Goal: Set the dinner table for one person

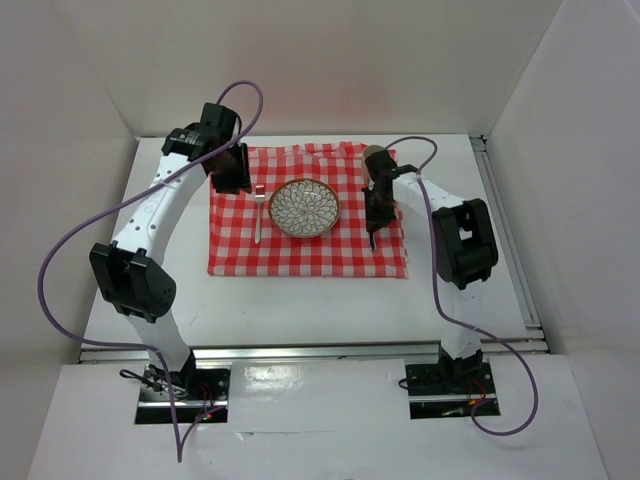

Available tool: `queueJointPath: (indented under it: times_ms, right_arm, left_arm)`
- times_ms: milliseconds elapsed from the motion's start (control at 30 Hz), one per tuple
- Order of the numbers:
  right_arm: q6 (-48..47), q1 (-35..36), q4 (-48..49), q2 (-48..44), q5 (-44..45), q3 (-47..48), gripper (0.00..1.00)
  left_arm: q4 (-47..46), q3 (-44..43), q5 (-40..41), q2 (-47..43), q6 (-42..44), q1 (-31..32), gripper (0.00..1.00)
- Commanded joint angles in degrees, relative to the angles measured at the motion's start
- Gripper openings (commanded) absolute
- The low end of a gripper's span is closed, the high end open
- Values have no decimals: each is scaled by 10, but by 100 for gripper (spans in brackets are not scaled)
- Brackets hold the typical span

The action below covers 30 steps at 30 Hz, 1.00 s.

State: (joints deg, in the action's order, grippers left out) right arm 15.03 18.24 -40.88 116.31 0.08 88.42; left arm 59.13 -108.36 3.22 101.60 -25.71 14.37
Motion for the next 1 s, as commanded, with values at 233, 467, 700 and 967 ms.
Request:
queueJointPath:
  times_ms: [233, 467, 700, 967]
  right_arm:
    - [6, 4, 43, 44, -9, 46, 3]
    - [11, 9, 25, 48, -9, 76, 17]
    - [17, 14, -16, -34, 11, 83, 73]
    - [69, -1, -35, -220, 84, -23, 100]
  left_arm:
    - [2, 7, 13, -25, 2, -2, 47]
    - [-3, 18, 8, -25, 2, -2, 47]
    - [-3, 24, -2, -30, 2, -2, 47]
    - [-9, 41, -8, -61, -8, -2, 47]
